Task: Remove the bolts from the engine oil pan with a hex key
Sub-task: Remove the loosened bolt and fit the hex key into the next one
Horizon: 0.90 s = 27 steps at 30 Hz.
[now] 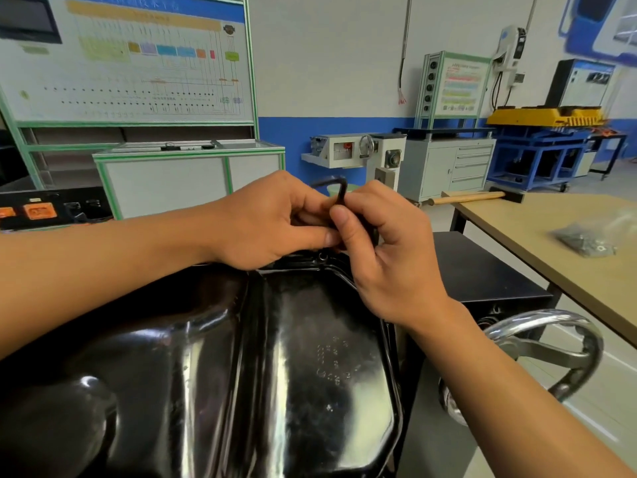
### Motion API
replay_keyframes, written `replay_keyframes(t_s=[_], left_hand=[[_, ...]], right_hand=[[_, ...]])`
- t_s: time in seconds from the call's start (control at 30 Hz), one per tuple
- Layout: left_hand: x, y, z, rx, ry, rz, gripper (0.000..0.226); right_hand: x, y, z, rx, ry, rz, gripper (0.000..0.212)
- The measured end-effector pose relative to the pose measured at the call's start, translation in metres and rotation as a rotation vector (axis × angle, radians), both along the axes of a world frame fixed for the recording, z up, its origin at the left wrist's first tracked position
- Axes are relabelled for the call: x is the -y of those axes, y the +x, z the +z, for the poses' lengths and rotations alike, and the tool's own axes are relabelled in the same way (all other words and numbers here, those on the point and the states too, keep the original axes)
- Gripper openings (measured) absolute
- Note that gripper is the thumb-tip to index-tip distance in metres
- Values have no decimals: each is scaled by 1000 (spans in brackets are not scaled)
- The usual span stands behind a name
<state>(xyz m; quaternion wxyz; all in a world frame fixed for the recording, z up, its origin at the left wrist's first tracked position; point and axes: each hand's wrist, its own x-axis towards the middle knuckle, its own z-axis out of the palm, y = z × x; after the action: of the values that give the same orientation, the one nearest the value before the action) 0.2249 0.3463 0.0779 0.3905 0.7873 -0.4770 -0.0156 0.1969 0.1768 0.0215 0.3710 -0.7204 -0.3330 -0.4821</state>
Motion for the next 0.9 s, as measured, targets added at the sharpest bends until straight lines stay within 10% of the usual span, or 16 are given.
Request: replay_keyframes(t_s=[0.43,0.9], left_hand=[[1,5,-1,275,-45,187,20],[-3,9,0,166,18,132,11]], right_hand=[[-9,3,2,-53,312,150,13],[4,1,2,-27,6,38,14]])
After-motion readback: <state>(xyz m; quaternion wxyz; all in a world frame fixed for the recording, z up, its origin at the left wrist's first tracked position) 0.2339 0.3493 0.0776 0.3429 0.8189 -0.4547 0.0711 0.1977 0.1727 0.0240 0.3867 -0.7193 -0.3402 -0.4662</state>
